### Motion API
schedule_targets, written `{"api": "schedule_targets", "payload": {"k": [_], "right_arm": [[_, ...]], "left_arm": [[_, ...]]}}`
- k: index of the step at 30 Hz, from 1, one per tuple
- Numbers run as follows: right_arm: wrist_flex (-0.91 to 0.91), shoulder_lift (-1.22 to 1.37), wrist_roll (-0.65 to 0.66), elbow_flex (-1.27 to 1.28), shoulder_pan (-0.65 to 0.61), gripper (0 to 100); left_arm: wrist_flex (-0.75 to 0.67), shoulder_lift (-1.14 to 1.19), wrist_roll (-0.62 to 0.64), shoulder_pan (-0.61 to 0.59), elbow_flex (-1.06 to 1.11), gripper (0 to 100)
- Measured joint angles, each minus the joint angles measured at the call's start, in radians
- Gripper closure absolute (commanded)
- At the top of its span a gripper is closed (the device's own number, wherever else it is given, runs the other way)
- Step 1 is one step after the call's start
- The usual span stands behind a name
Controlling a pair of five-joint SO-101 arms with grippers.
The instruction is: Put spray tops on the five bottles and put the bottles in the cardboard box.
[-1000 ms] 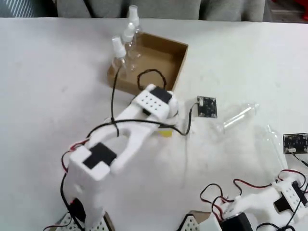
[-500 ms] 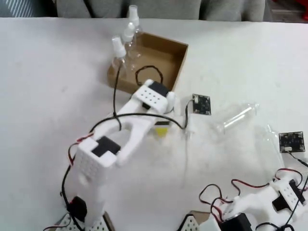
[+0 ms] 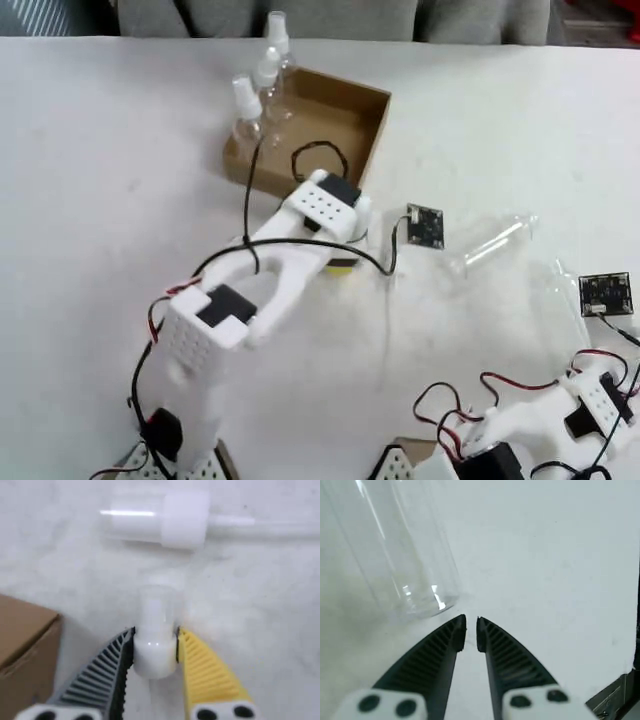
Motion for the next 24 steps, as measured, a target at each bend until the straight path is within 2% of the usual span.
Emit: {"api": "schedule_targets", "payload": {"k": [4, 10, 15, 21, 24], "right_arm": [[0.078, 0.000, -0.029, -0.055, -0.021, 97.8], [0.411, 0.002, -0.138, -0.322, -0.089, 97.4], [0.632, 0.002, -0.149, -0.485, -0.186, 97.3], [0.766, 0.002, -0.153, -0.569, -0.278, 86.1], [0.816, 0.002, -0.153, -0.574, -0.313, 87.8]], "left_arm": [[0.120, 0.002, 0.032, 0.002, -0.020, 98], [0.137, -0.080, 0.190, 0.002, 0.061, 98], [-0.023, -0.247, 0.267, 0.002, 0.324, 98], [-0.226, -0.453, 0.287, -0.038, 0.666, 98], [-0.325, -0.534, 0.296, -0.072, 0.796, 98]]}}
